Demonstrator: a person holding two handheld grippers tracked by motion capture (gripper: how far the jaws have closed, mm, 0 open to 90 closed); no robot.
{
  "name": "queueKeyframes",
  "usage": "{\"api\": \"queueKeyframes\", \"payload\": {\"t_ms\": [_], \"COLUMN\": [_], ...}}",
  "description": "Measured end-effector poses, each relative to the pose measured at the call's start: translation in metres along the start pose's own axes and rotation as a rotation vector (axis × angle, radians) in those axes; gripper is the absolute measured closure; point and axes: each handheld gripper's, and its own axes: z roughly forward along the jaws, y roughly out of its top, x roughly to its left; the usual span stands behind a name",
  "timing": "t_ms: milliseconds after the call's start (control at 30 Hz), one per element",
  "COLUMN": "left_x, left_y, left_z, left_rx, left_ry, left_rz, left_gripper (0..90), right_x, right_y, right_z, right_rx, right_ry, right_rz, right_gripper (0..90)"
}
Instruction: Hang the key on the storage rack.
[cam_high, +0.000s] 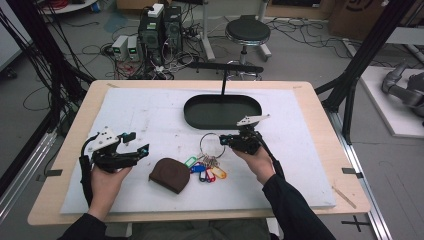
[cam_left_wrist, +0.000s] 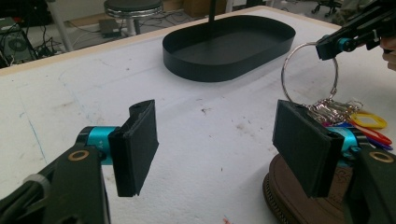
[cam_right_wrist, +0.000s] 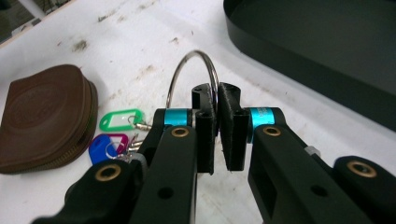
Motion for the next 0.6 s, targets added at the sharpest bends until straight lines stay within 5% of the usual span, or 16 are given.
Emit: {"api": "queueKeyframes", "payload": {"t_ms": [400, 600], "left_x": [-0.0005, -0.0001], "left_y": [-0.0003, -0.0006], "left_z": [0.0011, 0.0017], "left_rx": [0.007, 0.010], "left_ry": [-0.005, -0.006], "left_rz": [0.001, 0.003], "left_gripper": [30.9, 30.9], "right_x": [0.0024, 0.0079], "right_y": [-0.0009, 0.0005], "right_z": [0.0048, 0.0031], "right_rx": [0.041, 0.032], "right_ry": [0.045, 0.049], "right_rz": [-0.018, -0.067], "right_gripper": [87.2, 88.3]}}
